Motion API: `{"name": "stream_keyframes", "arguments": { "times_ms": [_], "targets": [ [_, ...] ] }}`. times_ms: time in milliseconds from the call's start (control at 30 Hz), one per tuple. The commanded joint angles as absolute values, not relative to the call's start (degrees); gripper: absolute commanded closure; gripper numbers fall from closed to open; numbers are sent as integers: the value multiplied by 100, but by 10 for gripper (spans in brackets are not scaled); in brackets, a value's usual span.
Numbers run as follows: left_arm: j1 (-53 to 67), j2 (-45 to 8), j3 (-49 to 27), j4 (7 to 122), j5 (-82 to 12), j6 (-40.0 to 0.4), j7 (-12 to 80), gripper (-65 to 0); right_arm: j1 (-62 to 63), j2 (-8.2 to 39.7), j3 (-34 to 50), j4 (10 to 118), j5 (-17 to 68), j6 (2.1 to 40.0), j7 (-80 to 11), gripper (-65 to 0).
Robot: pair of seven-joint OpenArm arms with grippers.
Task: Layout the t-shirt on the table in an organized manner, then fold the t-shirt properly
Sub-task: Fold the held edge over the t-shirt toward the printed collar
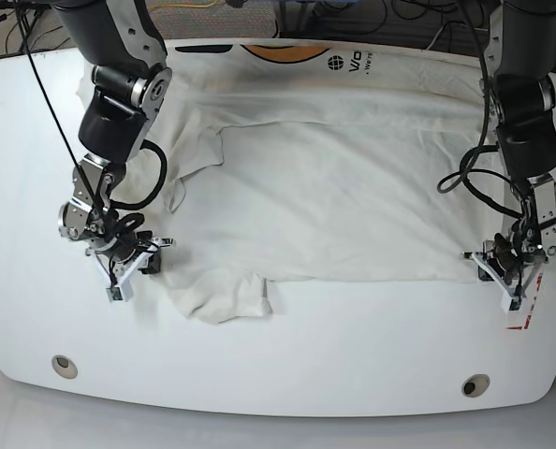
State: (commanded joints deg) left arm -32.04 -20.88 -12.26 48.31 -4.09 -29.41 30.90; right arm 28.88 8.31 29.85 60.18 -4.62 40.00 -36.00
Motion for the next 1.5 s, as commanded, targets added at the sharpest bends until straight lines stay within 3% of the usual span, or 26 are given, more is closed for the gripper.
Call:
{"name": "stream_keyframes", "arguments": {
  "times_ms": [300,733,1200,1500],
  "targets": [
    [-2949,-2088,-1270,6299,-418,-3389,4013,0,2501,813,2967,7855,-435,4000,-4646,0],
    [-1912,-2088,-1596,7776,-409,-3925,4251,0,1358,787,2967,10185,-400,4000,-5657,0],
    [-1007,-2114,-1675,8215,-409,-4000,4251,0,136,356,2976,11371,-400,4000,-5807,-3],
    [-725,-2141,-1684,8391,-374,-4000,4251,0,-453,207,2967,11538,-400,4000,-5965,-6]
  ]
}}
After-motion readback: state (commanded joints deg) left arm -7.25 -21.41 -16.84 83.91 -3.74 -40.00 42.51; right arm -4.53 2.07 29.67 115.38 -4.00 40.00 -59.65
